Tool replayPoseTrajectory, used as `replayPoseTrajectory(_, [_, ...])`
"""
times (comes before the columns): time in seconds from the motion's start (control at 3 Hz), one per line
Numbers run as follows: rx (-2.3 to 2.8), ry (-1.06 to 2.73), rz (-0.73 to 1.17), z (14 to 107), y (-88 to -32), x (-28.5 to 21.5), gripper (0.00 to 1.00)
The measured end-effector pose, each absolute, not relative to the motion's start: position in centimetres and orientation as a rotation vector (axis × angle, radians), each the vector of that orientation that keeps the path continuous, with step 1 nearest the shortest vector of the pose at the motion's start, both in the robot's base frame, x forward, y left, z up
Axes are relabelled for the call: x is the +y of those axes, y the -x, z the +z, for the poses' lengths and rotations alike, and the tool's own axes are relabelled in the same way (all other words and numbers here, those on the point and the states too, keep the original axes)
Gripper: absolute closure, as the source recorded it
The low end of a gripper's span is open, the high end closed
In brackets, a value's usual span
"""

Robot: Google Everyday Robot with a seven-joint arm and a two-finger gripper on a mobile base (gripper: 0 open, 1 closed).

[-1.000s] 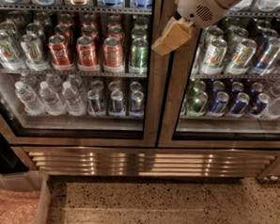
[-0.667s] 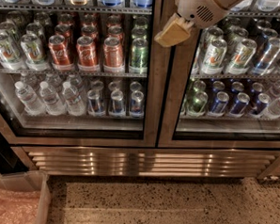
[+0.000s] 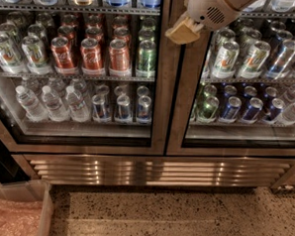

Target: Open left fridge door

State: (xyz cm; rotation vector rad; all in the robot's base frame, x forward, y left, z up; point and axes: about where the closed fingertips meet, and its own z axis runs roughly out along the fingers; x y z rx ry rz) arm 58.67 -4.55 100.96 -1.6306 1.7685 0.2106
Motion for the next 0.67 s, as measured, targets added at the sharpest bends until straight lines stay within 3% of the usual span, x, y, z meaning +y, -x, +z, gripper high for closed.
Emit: replayPoseTrajectory(0.67, [1.768,1.631,0.211,100.96,-59.08,-5.38,1.0])
